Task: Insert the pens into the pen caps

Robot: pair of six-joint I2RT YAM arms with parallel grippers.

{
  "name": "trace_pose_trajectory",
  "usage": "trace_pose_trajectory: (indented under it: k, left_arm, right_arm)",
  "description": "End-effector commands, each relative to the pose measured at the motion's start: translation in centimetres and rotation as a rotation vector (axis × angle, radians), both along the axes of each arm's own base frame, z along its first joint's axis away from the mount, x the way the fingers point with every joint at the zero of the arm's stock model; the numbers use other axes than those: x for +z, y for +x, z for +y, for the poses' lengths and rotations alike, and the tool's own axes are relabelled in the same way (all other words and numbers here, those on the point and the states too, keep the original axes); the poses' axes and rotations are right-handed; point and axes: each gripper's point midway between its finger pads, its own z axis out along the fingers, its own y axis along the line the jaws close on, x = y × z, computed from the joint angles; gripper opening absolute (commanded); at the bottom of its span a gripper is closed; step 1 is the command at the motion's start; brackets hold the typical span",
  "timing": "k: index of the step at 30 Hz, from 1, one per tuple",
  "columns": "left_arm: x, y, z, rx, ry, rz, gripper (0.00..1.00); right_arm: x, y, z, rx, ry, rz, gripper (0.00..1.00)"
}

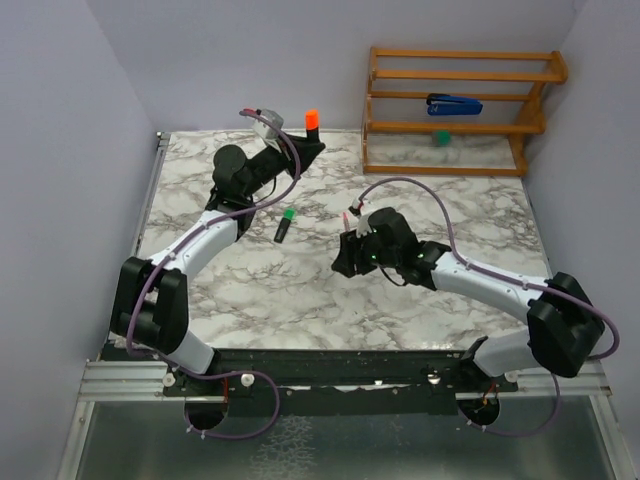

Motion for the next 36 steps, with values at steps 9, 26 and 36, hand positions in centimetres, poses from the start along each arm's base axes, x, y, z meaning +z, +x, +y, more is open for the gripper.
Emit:
trace_pose_trajectory:
  k: [9,26,36]
  left_arm:
    - [-18.1,3.5,6.6,0.487,0.369,0.520,0.00]
    - [-29.1,0.0,8.0,0.606,0.866,0.884,0.00]
    - [-31.4,-1.9,6.7,0.495,0.905,0.961,0.02]
  right_arm:
    - [14.0,6.1,-6.7,-0.422,0.115,-0.400,0.83]
    - [2.9,13.2,-3.6,-0.306,-0.244,-0.102,0.60]
    - [-3.4,15.4,-2.3,-0.291,-0.340,-0.016,0.60]
